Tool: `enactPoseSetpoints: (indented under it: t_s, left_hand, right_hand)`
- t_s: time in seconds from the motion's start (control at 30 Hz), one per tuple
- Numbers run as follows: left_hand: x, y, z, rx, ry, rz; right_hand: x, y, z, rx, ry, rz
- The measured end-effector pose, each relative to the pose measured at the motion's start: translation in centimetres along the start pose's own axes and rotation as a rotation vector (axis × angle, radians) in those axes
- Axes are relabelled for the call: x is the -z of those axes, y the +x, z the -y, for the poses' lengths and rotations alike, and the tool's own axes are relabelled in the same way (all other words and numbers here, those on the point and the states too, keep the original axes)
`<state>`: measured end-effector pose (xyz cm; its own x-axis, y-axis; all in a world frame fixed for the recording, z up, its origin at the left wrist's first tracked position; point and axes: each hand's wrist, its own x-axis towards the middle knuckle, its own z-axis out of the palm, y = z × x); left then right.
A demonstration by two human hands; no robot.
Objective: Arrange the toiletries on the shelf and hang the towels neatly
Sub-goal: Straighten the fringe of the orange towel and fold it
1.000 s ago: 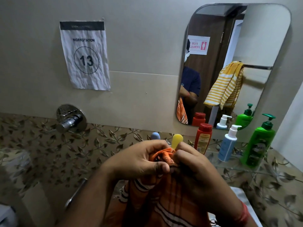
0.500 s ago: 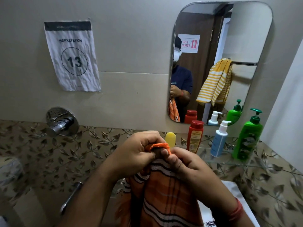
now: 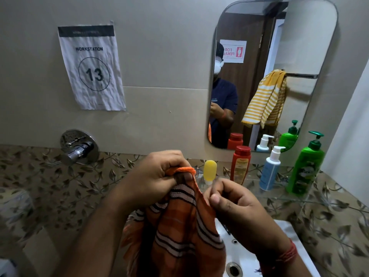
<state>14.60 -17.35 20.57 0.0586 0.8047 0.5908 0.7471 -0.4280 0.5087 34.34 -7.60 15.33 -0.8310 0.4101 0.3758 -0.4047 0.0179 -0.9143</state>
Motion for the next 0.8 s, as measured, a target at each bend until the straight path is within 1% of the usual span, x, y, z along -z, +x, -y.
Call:
enactPoseSetpoints:
  t_s: [0.1,0.17,0.23,0.37,0.43,0.5,0.57,0.63,0.7,0.8]
  left_hand:
    - [0.3,0.0,-0.2,-0.027,0.014,0.029]
    - [0.1,0.0,-0.2,-0.042,0.050,0.042]
    - [0.3,-0.2,0.0,-0.028,0.044,0.008]
    - [1.8,-0.8,0.9,0.061,0.077,-0.132]
    - [2.5,-1.1,1.7,0.104,0.134,-0.237]
    - [2.8,-1.3,2.7,0.146,0.193,-0.367]
    - [3.2,-1.4,3.7,0.203,0.266,-0.504]
    - [3.8,-1.7,4.5,0.256,0.326,-0.624]
    - [4.3,-1.8,5.2,0.276,0.361,-0.688]
    - [4.2,-2.0,5.9,0.296,0.409,-0.717]
  right_hand:
    - [-0.5,0.1,-0.3,-0.051,0.030,0.001]
    - [-0.8,0.3,-0.2,-0.040,-0.045,0.017]
    - [-0.7,0.5,-0.1,-0.033,-0.185,0.008]
    - [1.0,0.2,-1.0,-0.064,-0.365,-0.008]
    - [2.0,-0.1,-1.7,-0.055,-0.488,-0.043]
    - [3.2,-0.3,-2.3,-0.050,-0.649,-0.112]
    - [4.5,-0.3,-2.6,-0.107,-0.787,-0.146]
    - [5.5,-0.4,-2.4,-0.195,-0.970,-0.137]
    - [6.1,-0.6,-1.9,-0.278,-1.082,-0.127]
    - [6.2,-0.4,-0.8,-0.349,-1.208,-0.089]
